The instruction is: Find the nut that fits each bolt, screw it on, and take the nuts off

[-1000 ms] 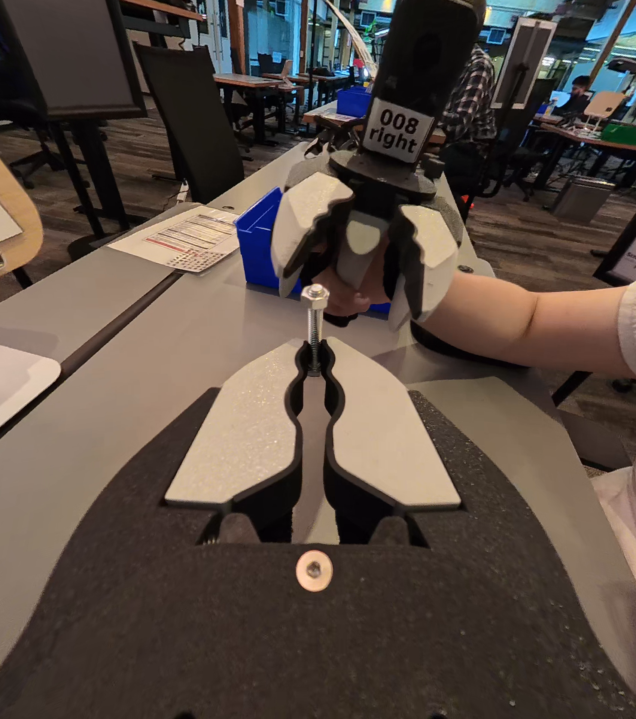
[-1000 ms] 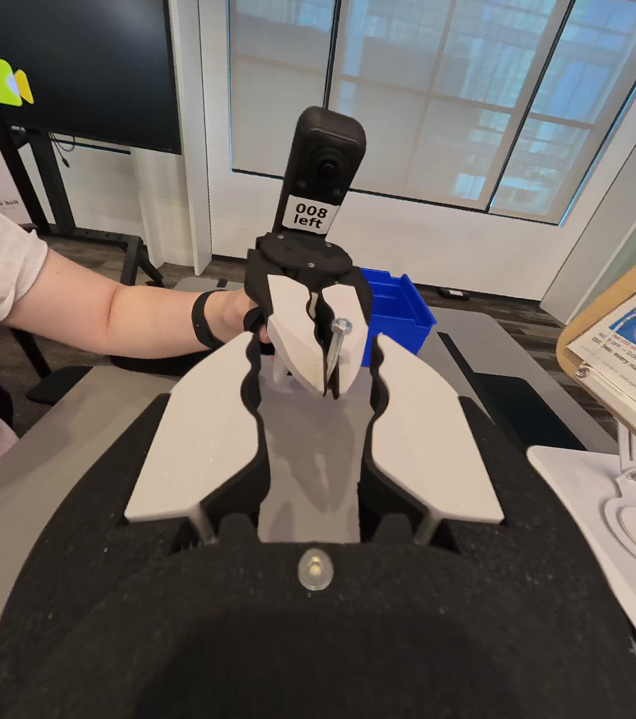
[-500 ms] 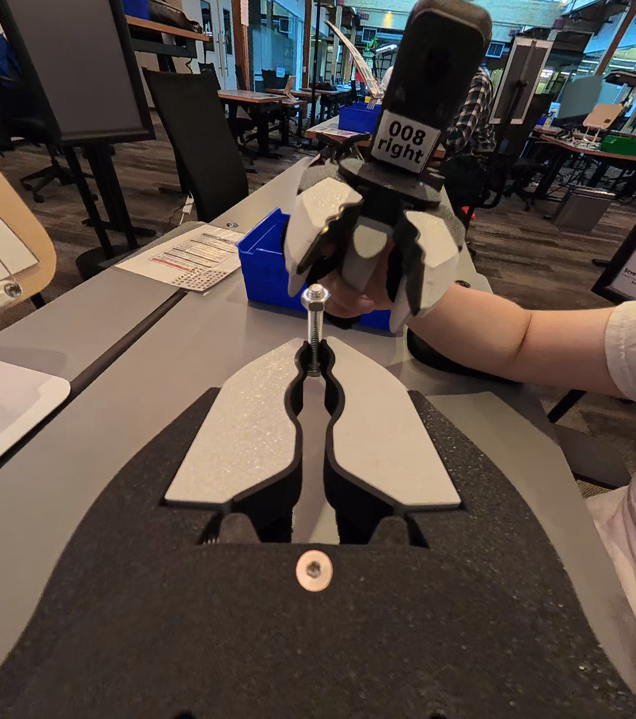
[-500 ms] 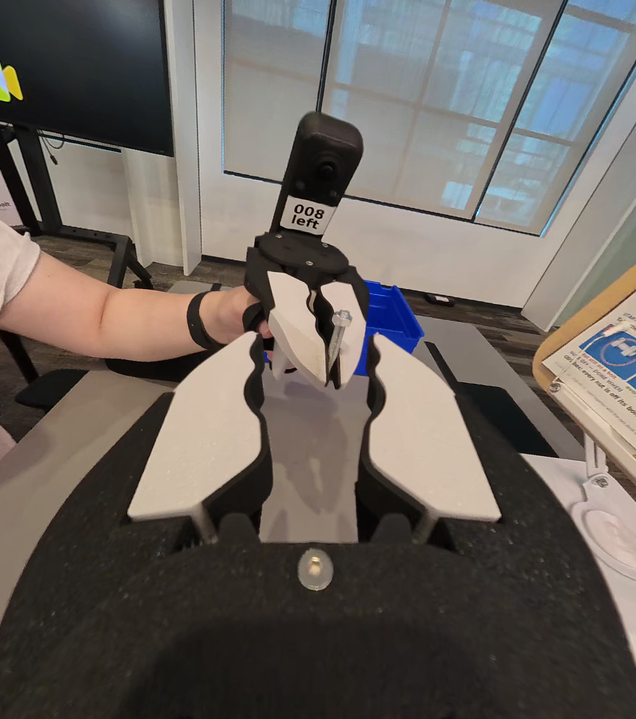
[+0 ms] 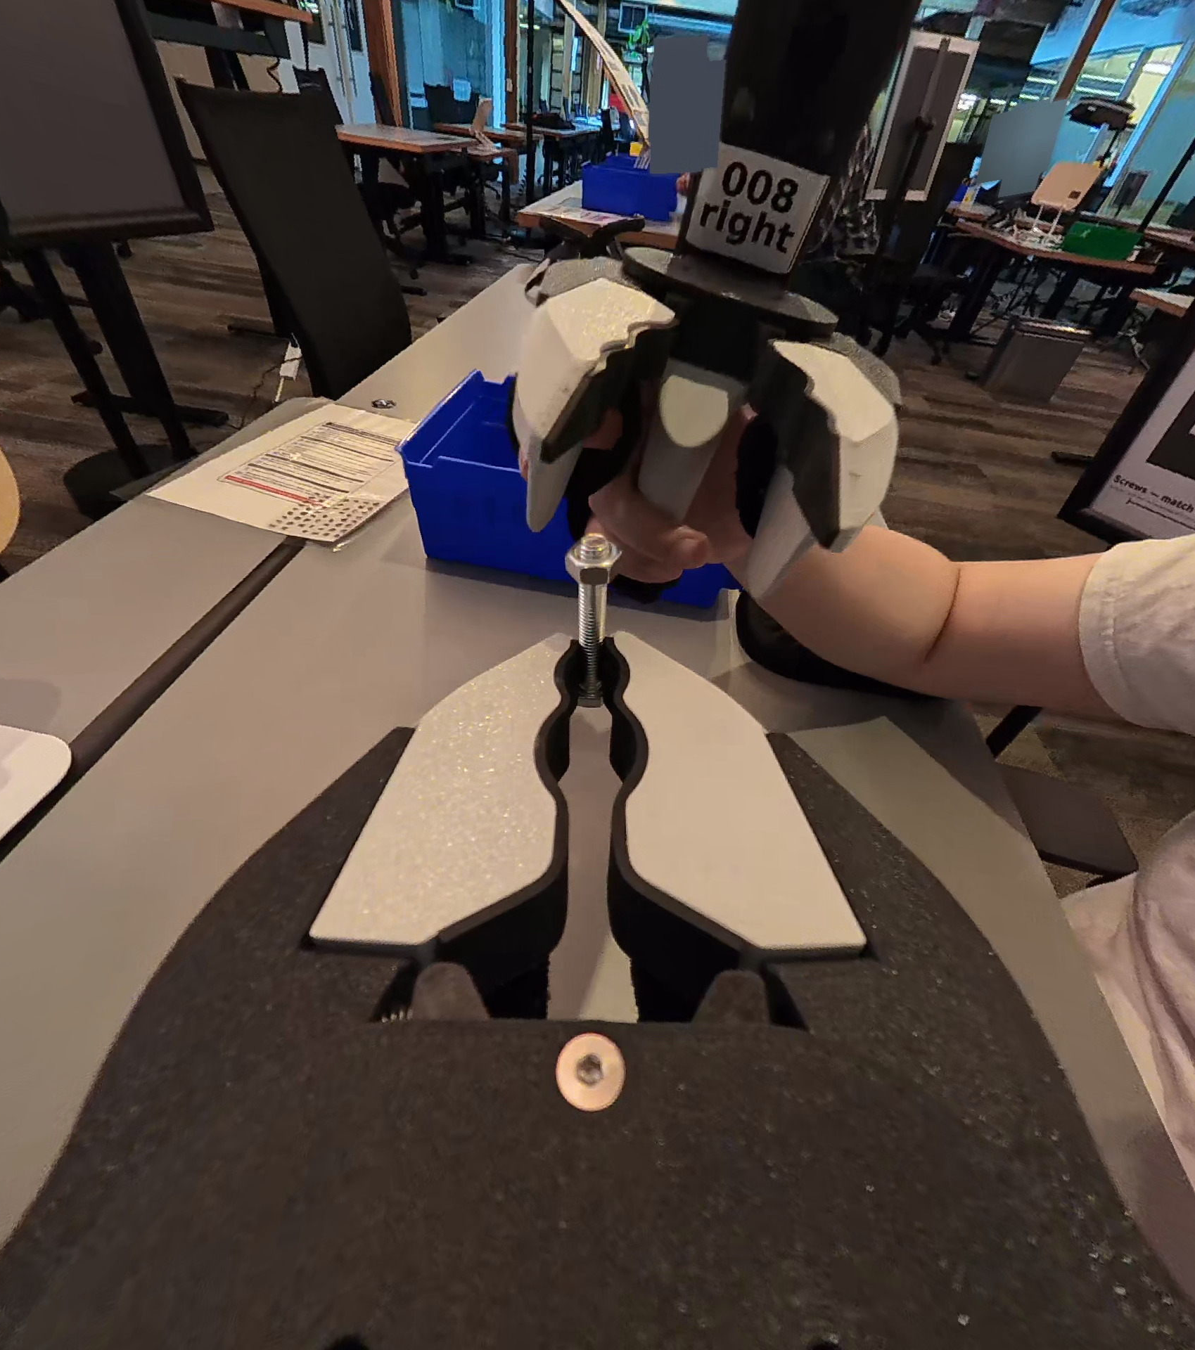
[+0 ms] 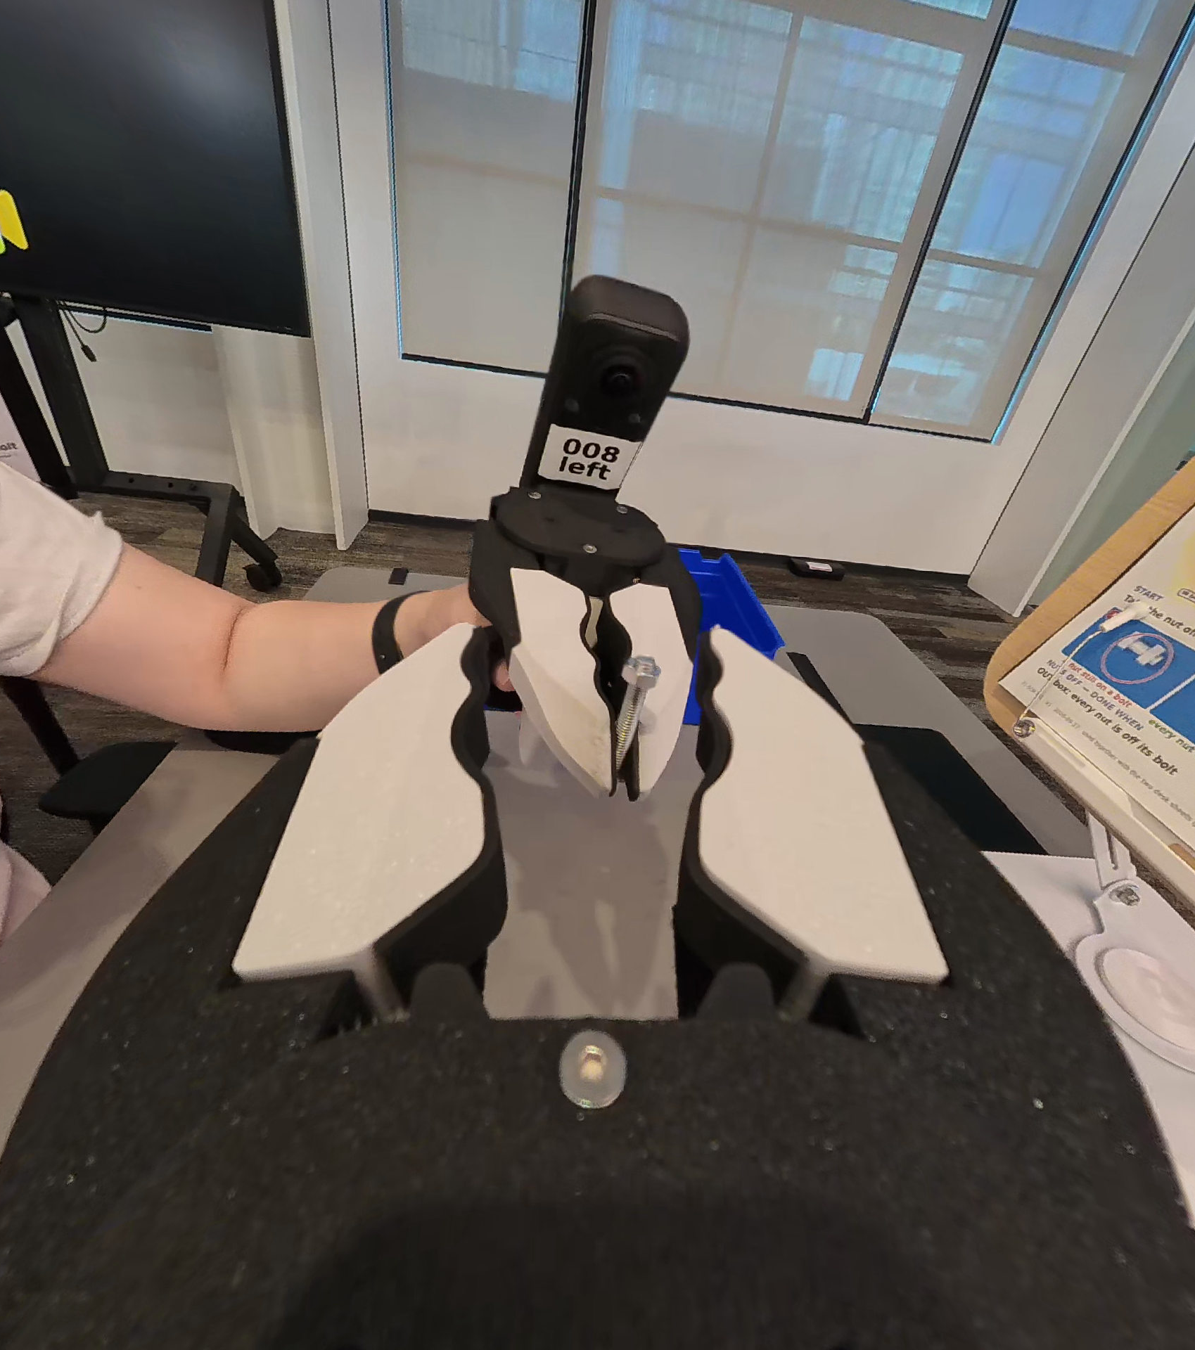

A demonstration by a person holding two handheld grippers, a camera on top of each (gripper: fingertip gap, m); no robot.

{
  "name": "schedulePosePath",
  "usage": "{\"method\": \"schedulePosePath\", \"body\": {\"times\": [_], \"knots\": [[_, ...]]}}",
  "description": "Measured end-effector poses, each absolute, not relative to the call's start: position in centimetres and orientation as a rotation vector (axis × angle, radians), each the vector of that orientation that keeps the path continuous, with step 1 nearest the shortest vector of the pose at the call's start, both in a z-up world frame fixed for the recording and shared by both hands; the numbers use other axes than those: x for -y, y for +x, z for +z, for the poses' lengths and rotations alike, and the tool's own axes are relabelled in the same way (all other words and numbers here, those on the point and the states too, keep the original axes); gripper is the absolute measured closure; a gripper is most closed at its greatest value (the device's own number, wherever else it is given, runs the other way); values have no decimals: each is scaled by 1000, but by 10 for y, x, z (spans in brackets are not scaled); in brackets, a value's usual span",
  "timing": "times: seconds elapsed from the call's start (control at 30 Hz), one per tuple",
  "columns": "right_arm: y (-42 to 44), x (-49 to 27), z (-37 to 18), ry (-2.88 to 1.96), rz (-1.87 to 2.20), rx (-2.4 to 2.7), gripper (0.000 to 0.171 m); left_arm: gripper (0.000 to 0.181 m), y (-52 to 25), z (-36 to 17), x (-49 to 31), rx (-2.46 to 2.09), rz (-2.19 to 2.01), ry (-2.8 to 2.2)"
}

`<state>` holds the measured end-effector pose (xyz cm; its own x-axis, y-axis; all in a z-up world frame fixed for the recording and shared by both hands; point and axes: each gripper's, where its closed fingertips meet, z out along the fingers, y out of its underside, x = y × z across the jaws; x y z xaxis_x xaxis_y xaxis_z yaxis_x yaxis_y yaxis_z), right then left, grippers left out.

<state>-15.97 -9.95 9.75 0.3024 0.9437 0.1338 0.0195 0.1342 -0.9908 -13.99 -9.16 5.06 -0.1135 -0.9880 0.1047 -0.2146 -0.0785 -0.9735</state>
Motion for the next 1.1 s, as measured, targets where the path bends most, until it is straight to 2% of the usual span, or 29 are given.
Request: {"method": "schedulePosePath", "body": {"times": [0.37, 1.1], "knots": [[-175, 99, 86, -1260, 889, 1028, 105, 177, -143, 51, 98, -1460, -1257, -1333], [-184, 102, 80, -1252, 876, 1061, 100, 177, -144, 53, 97, -1450, -1251, -1324]]}}
